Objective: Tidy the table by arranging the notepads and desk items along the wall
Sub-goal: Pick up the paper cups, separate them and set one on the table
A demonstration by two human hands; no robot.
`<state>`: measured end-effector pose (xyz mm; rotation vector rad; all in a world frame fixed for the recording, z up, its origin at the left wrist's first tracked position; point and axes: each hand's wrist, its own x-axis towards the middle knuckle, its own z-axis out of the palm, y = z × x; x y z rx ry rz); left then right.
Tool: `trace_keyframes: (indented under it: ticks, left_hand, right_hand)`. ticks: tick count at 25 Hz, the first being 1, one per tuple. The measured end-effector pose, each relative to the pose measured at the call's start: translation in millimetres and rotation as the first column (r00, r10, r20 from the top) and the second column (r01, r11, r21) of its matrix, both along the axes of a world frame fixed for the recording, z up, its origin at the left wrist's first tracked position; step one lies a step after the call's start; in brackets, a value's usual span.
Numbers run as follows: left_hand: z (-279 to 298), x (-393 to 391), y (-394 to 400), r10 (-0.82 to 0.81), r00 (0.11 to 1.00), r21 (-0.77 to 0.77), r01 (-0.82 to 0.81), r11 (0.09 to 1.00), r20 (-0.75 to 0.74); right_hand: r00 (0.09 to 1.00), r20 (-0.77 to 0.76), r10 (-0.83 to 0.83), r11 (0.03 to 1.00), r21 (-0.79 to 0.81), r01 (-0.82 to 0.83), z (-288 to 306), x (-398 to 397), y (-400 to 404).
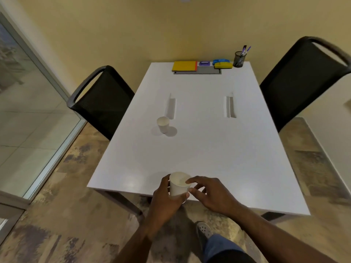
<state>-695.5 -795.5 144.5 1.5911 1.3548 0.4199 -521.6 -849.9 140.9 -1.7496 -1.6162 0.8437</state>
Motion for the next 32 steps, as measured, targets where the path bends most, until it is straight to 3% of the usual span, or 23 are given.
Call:
trace_keyframes:
  ticks: [6, 12, 17, 22, 32]
  left_hand:
    - [-10, 77, -20, -0.094, 0.994, -0.048, 0.091, 0.995, -0.061]
    - [-49, 172, -9, -0.182, 0.936, -0.071, 0.169, 0.983, -0.3]
    - [-98, 244, 6, -0.339, 0.733, -0.11, 0.343, 0.933, -0.59]
    - [-118, 281, 21, -0.356, 0.536, -0.181, 0.352, 0.918, -0.766]
    - [-126, 286, 30, -0.353, 0.582, -0.237, 0.268, 0.934, -0.733]
  right_hand:
    - [0.992, 0.058, -0.107, 0.993, -0.032, 0.109, -12, 77, -20]
    - [0.946, 0.138, -0.294, 0.951, -0.058, 0.304, -39, 207, -2]
    - [0.922, 0.175, -0.345, 0.932, -0.051, 0.358, -65, 306, 59]
    - [0.923, 0.242, -0.298, 0.953, 0.018, 0.303, -77, 357, 133]
    - [0.933, 0.3, -0.199, 0.976, -0.027, 0.217, -100, 377, 190]
